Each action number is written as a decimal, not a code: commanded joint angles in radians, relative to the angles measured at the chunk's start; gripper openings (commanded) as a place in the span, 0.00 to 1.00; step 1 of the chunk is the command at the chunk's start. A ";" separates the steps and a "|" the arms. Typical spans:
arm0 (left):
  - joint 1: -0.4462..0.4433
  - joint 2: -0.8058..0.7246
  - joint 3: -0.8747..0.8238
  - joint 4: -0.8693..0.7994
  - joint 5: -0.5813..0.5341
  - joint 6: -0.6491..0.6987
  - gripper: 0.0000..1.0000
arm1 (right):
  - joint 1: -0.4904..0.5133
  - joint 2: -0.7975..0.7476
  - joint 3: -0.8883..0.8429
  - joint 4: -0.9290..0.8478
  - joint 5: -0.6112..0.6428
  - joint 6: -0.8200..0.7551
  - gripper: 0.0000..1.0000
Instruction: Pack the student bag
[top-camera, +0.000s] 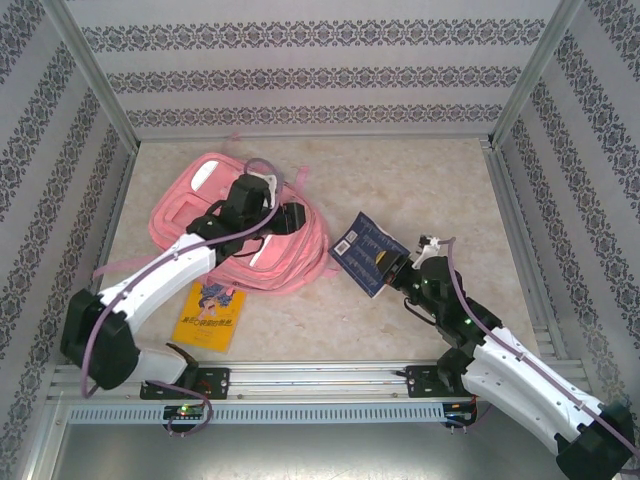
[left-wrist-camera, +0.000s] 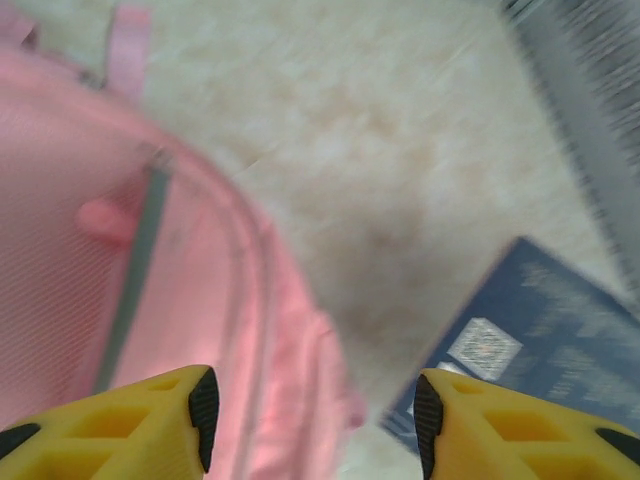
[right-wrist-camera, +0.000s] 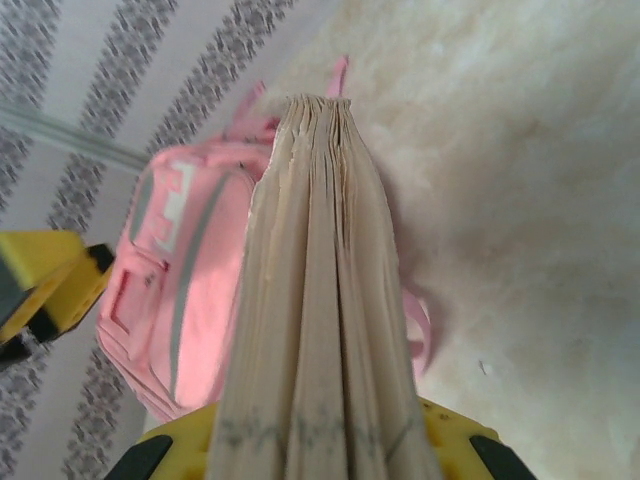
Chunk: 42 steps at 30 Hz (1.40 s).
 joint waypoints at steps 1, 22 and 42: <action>0.036 0.053 0.045 -0.139 -0.009 0.126 0.58 | -0.005 -0.008 0.011 0.001 -0.079 -0.084 0.00; 0.107 0.416 0.261 -0.124 0.248 0.143 0.17 | -0.168 -0.108 -0.085 0.001 -0.235 -0.097 0.00; -0.170 0.534 0.627 -0.303 0.294 0.303 0.00 | -0.164 -0.126 -0.118 -0.151 -0.159 -0.048 0.00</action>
